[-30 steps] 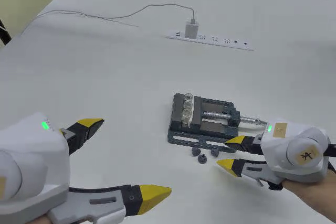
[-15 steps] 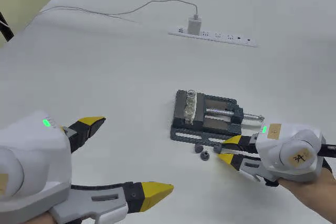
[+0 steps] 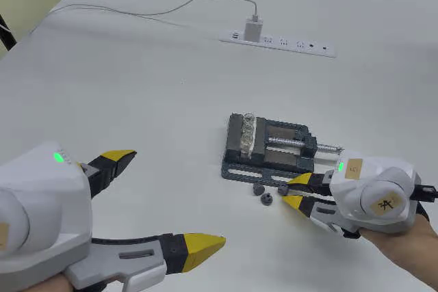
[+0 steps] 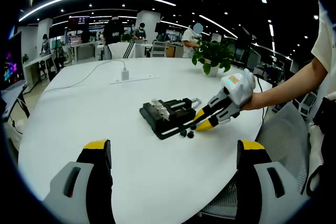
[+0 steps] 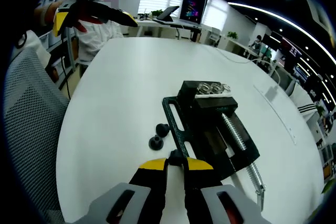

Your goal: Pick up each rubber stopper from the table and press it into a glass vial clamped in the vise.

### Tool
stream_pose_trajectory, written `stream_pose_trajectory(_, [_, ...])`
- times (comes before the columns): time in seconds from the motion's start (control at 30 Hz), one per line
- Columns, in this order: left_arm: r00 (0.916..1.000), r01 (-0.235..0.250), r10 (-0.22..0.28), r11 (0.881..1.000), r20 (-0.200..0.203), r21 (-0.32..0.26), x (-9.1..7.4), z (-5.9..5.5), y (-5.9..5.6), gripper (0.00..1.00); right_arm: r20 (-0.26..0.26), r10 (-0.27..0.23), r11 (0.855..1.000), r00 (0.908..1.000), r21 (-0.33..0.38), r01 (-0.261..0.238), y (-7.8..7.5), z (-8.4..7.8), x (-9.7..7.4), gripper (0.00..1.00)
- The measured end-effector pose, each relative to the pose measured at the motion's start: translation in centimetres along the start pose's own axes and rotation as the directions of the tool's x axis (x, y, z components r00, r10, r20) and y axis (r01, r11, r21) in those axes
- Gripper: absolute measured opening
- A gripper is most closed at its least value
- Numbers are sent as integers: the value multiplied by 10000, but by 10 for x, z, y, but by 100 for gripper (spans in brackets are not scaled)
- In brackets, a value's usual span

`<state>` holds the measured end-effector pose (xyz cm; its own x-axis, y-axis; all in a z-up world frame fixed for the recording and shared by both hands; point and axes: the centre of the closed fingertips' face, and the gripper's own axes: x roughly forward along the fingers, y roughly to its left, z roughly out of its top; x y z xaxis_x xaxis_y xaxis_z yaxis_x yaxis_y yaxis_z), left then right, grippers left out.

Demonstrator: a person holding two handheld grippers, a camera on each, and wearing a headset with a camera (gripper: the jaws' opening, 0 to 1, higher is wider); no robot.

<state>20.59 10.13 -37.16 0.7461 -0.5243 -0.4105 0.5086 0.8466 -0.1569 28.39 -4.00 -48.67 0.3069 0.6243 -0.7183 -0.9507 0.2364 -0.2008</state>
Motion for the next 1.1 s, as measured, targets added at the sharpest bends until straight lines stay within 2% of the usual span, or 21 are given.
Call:
stream_pose_trajectory(0.13, [10000,20,-20,10000,-22,8,1,-1,0,99,16,11,10000,10000,92,-11,-1,0,0,8])
stream_pose_trajectory(0.27, [10000,47,-47,10000,-34,22,2,-1,0,98,271,145,9976,9995,680,-163,-1,5,-3,8])
stream_pose_trajectory(0.33, [9999,103,-103,9999,-50,47,2,-2,-1,94,350,153,9972,9993,726,-178,-1,8,-7,8])
stream_pose_trajectory(0.43, [9999,126,-125,9998,-71,149,2,-2,-1,95,515,-39,9979,9987,646,5,-4,15,-15,8])
stream_pose_trajectory(0.5, [9998,173,-171,9996,-102,221,1,-2,-2,94,580,47,9962,9983,866,-98,-3,18,-20,8])
stream_pose_trajectory(0.67, [9996,244,-238,9991,-178,346,0,-5,-2,94,661,59,9982,9978,590,-98,0,28,-35,7])
stream_pose_trajectory(0.93, [9973,655,-624,9940,-380,881,8,-5,-7,94,551,528,9986,9971,-126,-522,11,49,-62,7])
stream_pose_trajectory(1.0, [9959,823,-776,9904,-467,1111,12,-6,-10,94,512,667,9975,9965,-270,-653,14,54,-69,7])
stream_pose_trajectory(1.07, [9919,1078,-931,9765,-860,1864,16,-10,-13,93,404,778,9954,9962,-593,-753,18,59,-75,7])
stream_pose_trajectory(1.1, [9900,1237,-1077,9732,-907,1938,18,-10,-17,93,374,750,9949,9965,-703,-722,18,60,-78,7])
